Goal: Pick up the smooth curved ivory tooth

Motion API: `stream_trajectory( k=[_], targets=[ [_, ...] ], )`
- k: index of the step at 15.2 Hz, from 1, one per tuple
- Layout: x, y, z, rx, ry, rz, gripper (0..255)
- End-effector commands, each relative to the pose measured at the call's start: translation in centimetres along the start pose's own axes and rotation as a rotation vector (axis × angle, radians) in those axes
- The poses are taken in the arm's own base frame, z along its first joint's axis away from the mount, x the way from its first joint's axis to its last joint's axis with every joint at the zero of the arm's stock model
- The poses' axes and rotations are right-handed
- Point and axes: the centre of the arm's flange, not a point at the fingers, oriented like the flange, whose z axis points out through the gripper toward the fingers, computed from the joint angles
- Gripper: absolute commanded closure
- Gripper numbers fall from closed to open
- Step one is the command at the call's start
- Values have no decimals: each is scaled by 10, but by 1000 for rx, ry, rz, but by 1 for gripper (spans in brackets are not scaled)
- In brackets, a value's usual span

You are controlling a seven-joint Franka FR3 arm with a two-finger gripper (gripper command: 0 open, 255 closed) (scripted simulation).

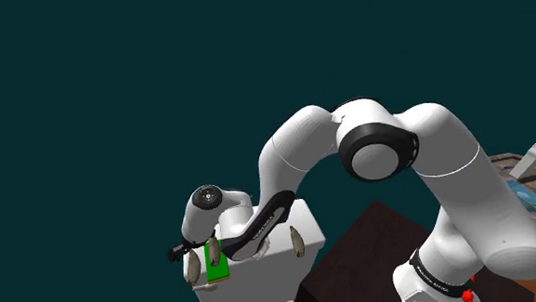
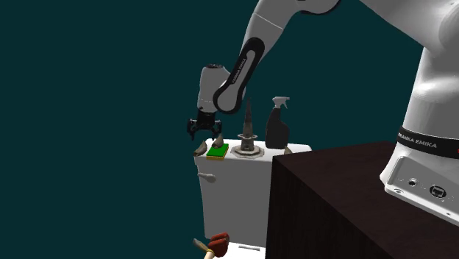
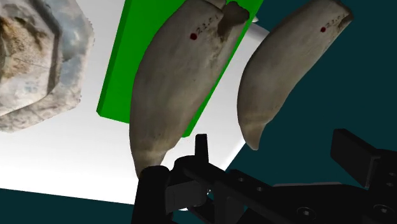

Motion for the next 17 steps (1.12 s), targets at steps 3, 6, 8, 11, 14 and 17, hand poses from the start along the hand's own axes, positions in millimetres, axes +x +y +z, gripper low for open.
stream_trajectory(
  k=[3,6,8,11,14,17],
  targets=[
    [-7,2,21,0,1,0,0],
    [-8,3,24,0,1,0,0],
    [-7,3,24,0,1,0,255],
    [-7,3,24,0,1,0,255],
    [-7,4,24,0,1,0,255],
    [-6,2,19,0,1,0,255]
  ],
)
